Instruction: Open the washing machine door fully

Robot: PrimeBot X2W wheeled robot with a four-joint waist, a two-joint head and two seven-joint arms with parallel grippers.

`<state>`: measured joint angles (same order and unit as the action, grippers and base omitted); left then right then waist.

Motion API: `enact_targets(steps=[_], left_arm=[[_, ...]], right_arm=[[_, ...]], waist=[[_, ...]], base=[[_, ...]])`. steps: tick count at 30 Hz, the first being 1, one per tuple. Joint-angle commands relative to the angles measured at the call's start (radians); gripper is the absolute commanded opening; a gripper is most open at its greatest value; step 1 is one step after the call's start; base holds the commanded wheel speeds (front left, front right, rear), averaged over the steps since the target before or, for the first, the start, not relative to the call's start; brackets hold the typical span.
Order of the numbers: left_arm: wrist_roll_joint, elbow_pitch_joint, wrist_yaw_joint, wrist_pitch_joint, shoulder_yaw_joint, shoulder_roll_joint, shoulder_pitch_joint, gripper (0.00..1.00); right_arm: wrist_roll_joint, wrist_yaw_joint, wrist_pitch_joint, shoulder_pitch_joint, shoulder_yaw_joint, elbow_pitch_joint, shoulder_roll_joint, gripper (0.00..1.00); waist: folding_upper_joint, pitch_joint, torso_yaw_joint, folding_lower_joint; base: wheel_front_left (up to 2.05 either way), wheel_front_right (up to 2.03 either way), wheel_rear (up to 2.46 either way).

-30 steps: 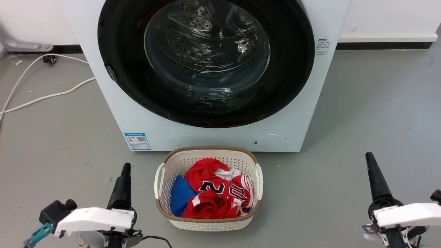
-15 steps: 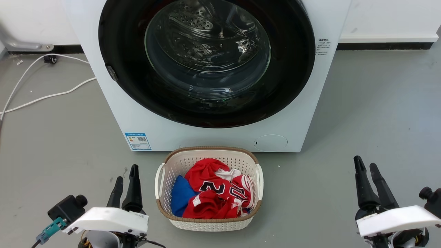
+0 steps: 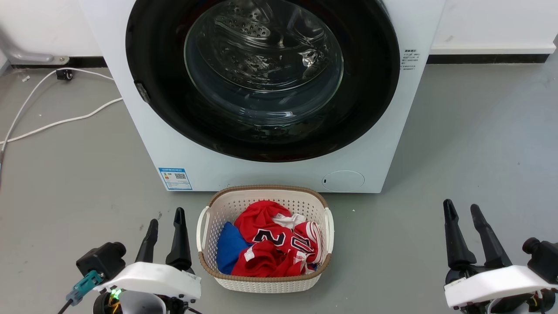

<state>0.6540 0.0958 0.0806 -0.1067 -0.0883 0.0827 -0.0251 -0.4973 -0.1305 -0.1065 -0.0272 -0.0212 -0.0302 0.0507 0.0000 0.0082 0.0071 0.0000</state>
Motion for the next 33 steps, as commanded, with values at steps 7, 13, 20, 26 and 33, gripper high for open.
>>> enact_targets(steps=[7,13,20,26,33], left_arm=[[-0.089,-0.023,0.016,-0.026,-0.025,0.016,0.006,1.0],[-0.149,-0.03,0.018,-0.042,-0.044,0.018,0.011,1.0],[-0.215,-0.029,0.02,-0.06,-0.054,0.015,0.019,1.0],[-0.272,-0.024,0.02,-0.075,-0.056,0.009,0.028,1.0],[-0.336,-0.021,0.019,-0.091,-0.058,0.001,0.035,1.0]], right_arm=[[0.083,0.0,-0.026,-0.013,-0.009,0.037,0.0,1.0],[0.131,0.0,-0.042,-0.028,-0.018,0.054,0.0,1.0],[0.185,0.0,-0.06,-0.04,-0.026,0.066,0.0,1.0],[0.222,0.0,-0.073,-0.05,-0.032,0.076,0.0,1.0],[0.257,0.0,-0.091,-0.059,-0.04,0.085,0.0,1.0]], waist=[[0.0,0.0,0.001,0.0],[0.0,0.0,0.002,0.0],[0.0,0.0,0.003,0.0],[0.0,-0.001,0.004,0.0],[0.0,0.0,0.005,0.0]], base=[[0.0,0.0,0.0],[0.0,0.0,0.0],[0.0,0.0,0.0],[0.0,0.0,0.0],[0.0,0.0,0.0]])
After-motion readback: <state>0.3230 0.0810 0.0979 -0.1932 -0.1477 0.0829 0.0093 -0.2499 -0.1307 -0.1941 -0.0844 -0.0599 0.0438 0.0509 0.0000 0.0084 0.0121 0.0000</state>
